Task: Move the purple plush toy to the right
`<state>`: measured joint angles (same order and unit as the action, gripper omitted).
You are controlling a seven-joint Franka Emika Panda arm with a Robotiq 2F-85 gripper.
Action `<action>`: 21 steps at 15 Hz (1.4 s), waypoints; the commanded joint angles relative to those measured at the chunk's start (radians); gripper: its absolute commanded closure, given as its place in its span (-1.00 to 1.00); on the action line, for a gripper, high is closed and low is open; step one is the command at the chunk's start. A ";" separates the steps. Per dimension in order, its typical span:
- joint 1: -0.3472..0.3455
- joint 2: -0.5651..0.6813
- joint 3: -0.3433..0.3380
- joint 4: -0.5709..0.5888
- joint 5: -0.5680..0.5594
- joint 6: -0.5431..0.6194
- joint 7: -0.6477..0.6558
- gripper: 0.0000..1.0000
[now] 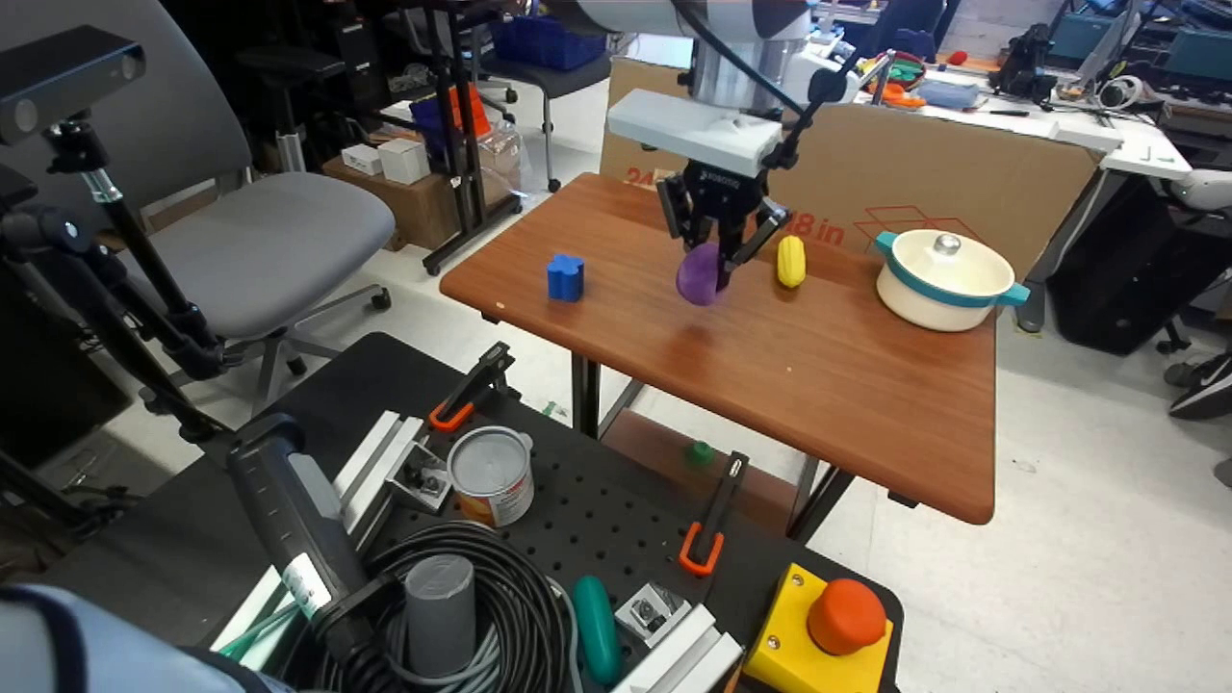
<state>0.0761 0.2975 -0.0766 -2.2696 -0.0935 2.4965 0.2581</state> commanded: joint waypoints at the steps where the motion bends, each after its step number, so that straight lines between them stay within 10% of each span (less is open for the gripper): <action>1: -0.057 -0.094 -0.032 0.006 -0.014 -0.078 -0.042 0.93; 9: -0.198 -0.013 -0.135 0.171 -0.020 -0.141 -0.027 0.88; 21: -0.225 0.276 -0.143 0.348 0.031 -0.155 -0.017 0.88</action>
<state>-0.1464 0.5203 -0.2234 -1.9781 -0.0766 2.3795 0.2337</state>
